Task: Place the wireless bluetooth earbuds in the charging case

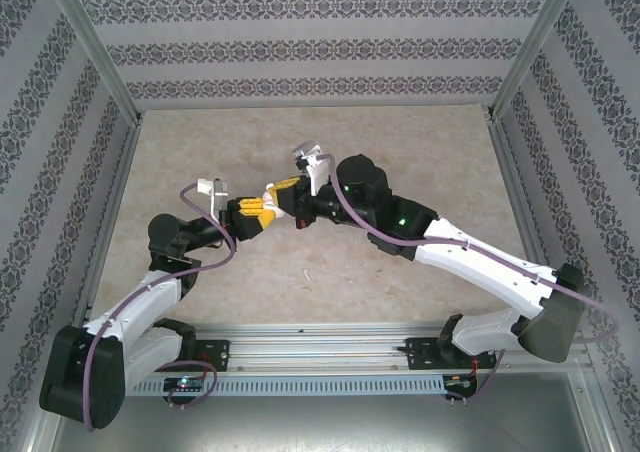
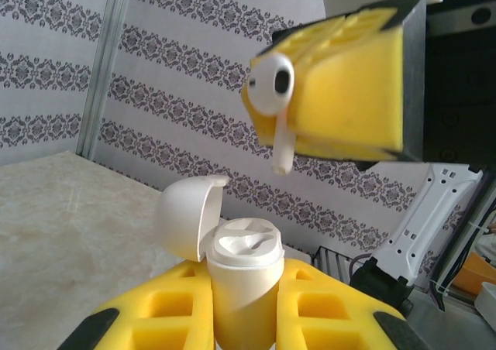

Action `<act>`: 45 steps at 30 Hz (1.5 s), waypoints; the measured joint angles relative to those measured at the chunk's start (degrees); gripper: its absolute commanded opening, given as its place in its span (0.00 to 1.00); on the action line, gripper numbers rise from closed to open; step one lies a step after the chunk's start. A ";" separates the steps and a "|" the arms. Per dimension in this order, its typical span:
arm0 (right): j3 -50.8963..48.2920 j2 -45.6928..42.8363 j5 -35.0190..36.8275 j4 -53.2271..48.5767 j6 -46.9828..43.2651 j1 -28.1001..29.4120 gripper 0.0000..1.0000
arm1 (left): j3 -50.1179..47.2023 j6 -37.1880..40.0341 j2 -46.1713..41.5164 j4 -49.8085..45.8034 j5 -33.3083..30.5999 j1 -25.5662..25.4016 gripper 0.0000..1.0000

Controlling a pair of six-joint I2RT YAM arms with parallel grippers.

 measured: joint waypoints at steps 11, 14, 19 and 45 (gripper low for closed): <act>-0.13 2.43 -1.88 0.07 -0.42 -0.09 0.06 | 0.09 -0.79 0.96 1.79 -0.04 0.00 0.00; -1.40 2.49 -2.38 0.46 -0.39 -0.83 0.06 | 0.09 -1.95 1.90 2.51 -0.02 0.00 0.00; -3.06 2.36 -3.04 2.71 -0.22 -1.53 0.06 | 0.09 -3.48 2.99 3.39 -0.09 -0.02 0.00; -5.97 -0.42 -5.90 1.36 1.25 -2.56 0.21 | 0.48 -4.15 4.42 5.46 1.53 -0.42 0.00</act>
